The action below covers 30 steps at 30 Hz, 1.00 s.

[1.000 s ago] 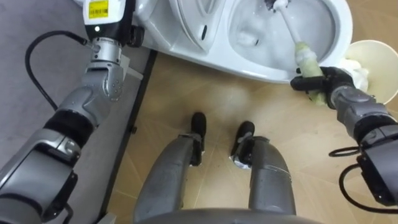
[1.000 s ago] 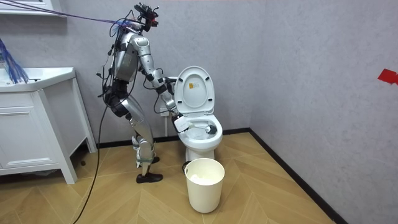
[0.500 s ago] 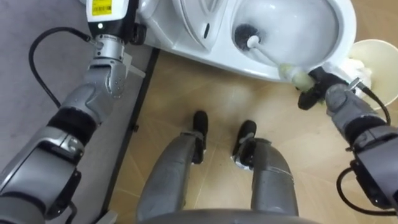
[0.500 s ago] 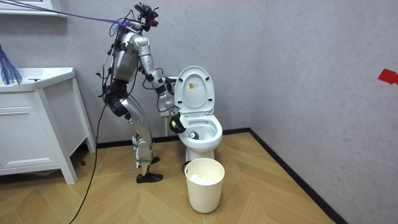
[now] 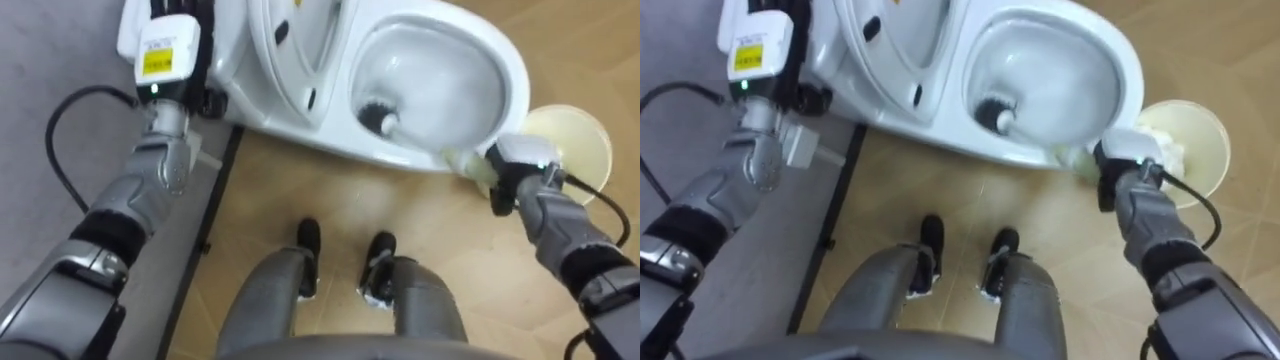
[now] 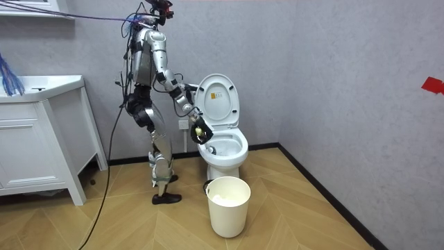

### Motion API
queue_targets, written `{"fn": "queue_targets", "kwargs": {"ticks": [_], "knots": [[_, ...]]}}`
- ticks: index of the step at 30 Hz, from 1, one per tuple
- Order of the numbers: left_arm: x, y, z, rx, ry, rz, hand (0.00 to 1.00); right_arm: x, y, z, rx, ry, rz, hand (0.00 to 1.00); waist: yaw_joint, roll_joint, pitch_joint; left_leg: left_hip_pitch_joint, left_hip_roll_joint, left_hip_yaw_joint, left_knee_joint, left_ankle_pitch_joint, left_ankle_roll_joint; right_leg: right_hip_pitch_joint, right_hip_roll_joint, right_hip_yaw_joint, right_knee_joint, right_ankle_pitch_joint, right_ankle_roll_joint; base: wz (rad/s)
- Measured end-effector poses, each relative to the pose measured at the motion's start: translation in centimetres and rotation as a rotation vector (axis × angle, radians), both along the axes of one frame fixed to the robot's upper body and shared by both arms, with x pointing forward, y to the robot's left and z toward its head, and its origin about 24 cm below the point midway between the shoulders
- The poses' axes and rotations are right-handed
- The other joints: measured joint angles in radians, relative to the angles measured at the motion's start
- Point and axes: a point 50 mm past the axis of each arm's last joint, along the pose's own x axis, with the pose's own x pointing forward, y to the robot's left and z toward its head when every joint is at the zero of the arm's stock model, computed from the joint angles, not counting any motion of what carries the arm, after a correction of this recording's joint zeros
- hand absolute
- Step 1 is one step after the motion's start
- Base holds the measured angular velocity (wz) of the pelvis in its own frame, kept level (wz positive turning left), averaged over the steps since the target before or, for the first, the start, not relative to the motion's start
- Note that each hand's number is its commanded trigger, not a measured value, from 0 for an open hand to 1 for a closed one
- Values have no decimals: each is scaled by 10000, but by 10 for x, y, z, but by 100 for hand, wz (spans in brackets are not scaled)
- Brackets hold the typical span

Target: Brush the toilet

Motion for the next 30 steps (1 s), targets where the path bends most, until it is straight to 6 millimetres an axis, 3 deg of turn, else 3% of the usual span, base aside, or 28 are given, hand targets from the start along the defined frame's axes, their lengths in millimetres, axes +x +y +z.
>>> {"fn": "queue_targets", "kwargs": {"ticks": [3, 5, 14, 21, 30], "knots": [[-15, 2, -16, -17, 829, -32, 0, -19, -2, -11, -122, 599, 68, 100, 3, -148, -107, 816, 42, -28, -164, -195, -29, 905, 158, 80, -458, -50, 85, -1], [-31, 6, -28, 85, 1418, -33, 0, -39, -3, -21, -63, 1128, 51, 100, 17, -288, -255, 1447, 29, -56, -478, -239, -36, 1496, 165, 102, -668, -140, 163, 0], [-91, 7, -57, -432, 2838, 229, 0, -101, -3, -44, 541, 2111, -893, 100, 14, -350, -442, 3368, -31, -284, -1185, -505, -72, 3869, 421, -230, -2030, -131, 340, 9], [-117, 5, -66, -1012, 3188, 830, 0, -128, 10, -57, 1202, 2489, -1633, 100, 93, -302, -460, 4156, -101, -406, -1337, -598, -125, 4797, 452, -374, -2552, -210, 379, 6], [-152, 22, -72, -2118, 3433, 2600, 0, -137, 8, -63, 1742, 2902, -2779, 100, 356, -149, -369, 4729, -163, -529, -1599, -599, -131, 5380, 386, -543, -2772, -320, 408, 5]]}}
